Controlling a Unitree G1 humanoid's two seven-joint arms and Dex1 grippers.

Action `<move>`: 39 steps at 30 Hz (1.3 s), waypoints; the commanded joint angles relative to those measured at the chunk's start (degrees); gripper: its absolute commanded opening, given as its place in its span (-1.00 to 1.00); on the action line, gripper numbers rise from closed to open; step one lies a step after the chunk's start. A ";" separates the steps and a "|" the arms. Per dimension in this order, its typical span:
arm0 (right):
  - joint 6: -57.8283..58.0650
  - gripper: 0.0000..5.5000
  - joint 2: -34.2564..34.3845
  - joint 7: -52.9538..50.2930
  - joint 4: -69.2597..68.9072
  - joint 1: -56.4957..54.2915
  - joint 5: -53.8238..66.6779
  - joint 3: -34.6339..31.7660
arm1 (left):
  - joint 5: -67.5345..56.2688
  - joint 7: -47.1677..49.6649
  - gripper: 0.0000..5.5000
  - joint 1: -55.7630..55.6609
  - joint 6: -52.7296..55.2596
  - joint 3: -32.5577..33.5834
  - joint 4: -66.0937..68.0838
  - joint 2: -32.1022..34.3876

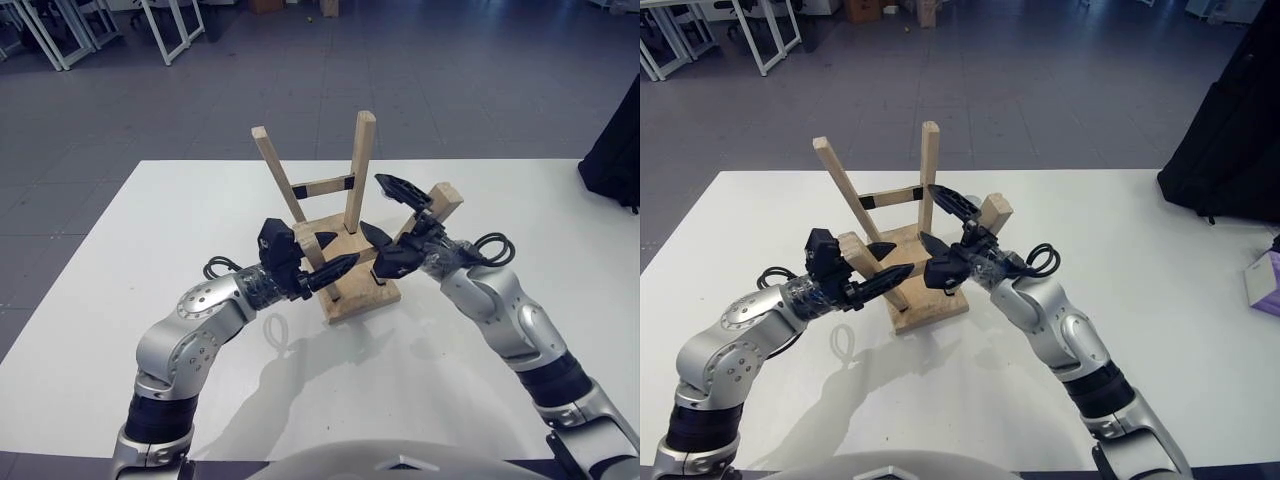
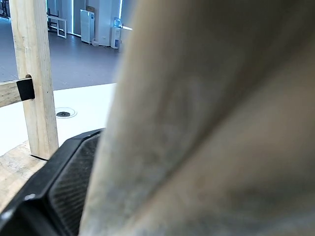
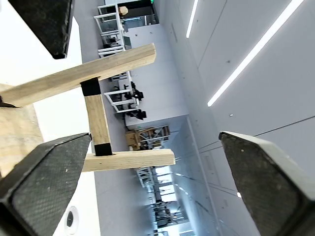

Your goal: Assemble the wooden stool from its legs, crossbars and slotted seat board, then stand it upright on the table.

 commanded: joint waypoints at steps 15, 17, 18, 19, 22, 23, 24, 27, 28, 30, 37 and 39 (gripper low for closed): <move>-4.67 0.75 -0.21 -1.23 4.41 -0.86 1.35 -2.65 | 3.75 0.09 0.19 0.13 -3.31 -2.41 1.24 -0.93; -5.63 0.75 -4.67 7.14 9.32 3.52 -1.78 3.73 | 3.64 -0.11 0.19 -0.50 -3.09 -2.37 1.34 -0.78; -5.34 0.75 -5.40 9.39 10.01 5.26 -0.92 4.83 | 3.52 -0.26 0.19 -0.92 -2.95 -2.30 1.38 -0.67; -5.19 0.75 -5.58 10.53 9.85 5.78 0.15 5.25 | 3.41 -0.30 0.19 -1.00 -2.86 -2.12 1.22 -0.55; -4.88 0.75 -3.94 8.58 7.85 3.59 4.46 2.59 | 3.61 -0.26 0.19 -1.04 -3.03 -2.06 1.10 -0.43; -4.89 0.75 -3.82 7.46 7.15 2.49 4.90 1.45 | 3.74 -0.23 0.19 -1.05 -3.12 -2.14 1.14 -0.44; -5.09 0.75 -4.21 6.91 6.43 1.32 5.04 0.57 | 3.75 -0.23 0.19 -1.09 -3.13 -2.10 1.14 -0.39; -5.09 0.75 -3.68 5.48 2.89 -2.24 10.17 -4.71 | 3.77 -0.33 0.19 -1.16 -3.23 -1.77 0.64 0.00; -2.95 0.75 -1.36 4.50 1.44 -3.12 14.66 -7.82 | 3.69 -0.37 0.19 -1.20 -3.34 -1.60 0.36 0.07; 0.54 0.75 2.37 2.65 -0.26 -3.87 21.75 -12.92 | 3.73 -0.35 0.19 -1.35 -3.56 -1.38 -0.03 0.21; 12.38 0.75 13.05 -0.96 -9.82 6.11 39.72 -19.99 | 3.72 0.12 0.19 -1.12 -3.35 -0.88 -3.34 1.16; 15.05 0.75 14.46 -1.07 -11.32 9.53 41.67 -19.69 | 3.47 0.57 0.19 -1.52 -2.89 -0.96 -4.80 1.30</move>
